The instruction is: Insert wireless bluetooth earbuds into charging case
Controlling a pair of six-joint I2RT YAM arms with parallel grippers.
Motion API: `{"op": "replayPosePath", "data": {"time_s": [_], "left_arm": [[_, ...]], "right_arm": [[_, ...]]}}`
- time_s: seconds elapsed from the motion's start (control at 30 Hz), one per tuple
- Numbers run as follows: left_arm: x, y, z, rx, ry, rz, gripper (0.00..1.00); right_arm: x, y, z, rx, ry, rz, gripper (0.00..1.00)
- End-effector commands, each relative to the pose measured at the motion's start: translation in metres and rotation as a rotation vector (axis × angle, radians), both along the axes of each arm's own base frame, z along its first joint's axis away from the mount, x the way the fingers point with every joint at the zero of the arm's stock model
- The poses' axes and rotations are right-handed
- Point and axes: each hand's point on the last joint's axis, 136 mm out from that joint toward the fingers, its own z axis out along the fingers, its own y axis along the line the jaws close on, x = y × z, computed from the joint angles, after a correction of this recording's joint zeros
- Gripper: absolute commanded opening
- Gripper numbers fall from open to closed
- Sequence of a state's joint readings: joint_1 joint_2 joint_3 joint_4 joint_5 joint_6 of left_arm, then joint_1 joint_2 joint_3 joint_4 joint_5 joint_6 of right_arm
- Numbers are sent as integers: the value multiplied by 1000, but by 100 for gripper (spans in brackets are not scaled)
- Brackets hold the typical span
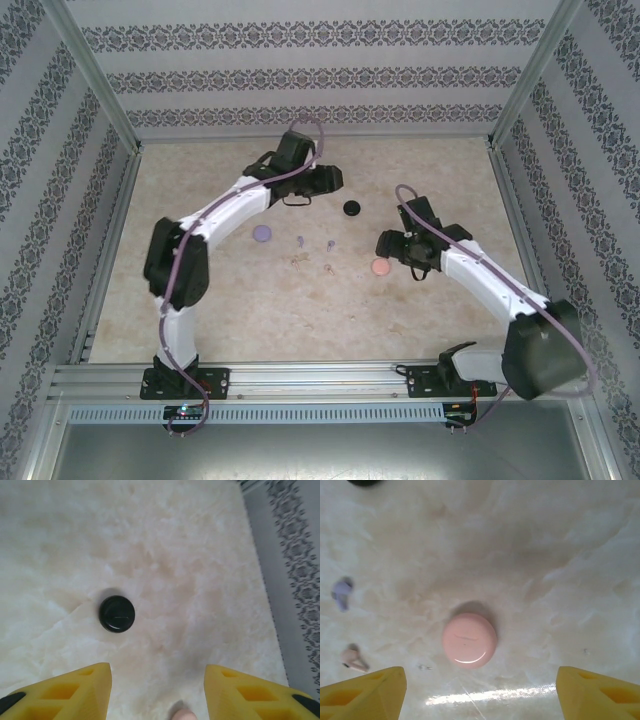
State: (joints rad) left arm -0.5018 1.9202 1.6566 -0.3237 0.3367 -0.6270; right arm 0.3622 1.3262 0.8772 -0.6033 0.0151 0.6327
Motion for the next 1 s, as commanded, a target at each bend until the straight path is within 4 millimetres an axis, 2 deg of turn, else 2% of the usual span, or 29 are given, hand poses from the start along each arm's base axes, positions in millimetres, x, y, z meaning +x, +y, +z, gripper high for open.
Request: {"op": "replayPosePath", "data": {"time_s": [0.0, 0.03, 0.2, 0.43, 0.53, 0.73, 0.8, 0.83, 0.97], "left_arm": [[-2, 32, 23, 44, -140, 90, 53], [-7, 40, 29, 48, -167, 116, 53], [-23, 71, 34, 91, -228, 205, 56], [-34, 92, 39, 141, -296, 252, 59], [-37, 97, 43, 154, -321, 257, 63], [-41, 102, 49, 166, -354, 254, 65], [-41, 103, 49, 169, -357, 256, 66], [-42, 103, 50, 168, -362, 257, 70], [-43, 104, 51, 163, -364, 258, 72]], "right_arm": [[-1, 1, -13, -58, 58, -37, 79], [0, 4, -15, -64, 64, -48, 79], [5, 14, -28, -126, 105, -97, 79], [10, 19, -52, -210, 170, -145, 79], [11, 20, -58, -229, 182, -160, 78], [17, 28, -66, -228, 202, -158, 76], [17, 29, -68, -228, 207, -157, 75], [16, 29, -69, -228, 208, -159, 74], [13, 30, -75, -217, 218, -160, 72]]}}
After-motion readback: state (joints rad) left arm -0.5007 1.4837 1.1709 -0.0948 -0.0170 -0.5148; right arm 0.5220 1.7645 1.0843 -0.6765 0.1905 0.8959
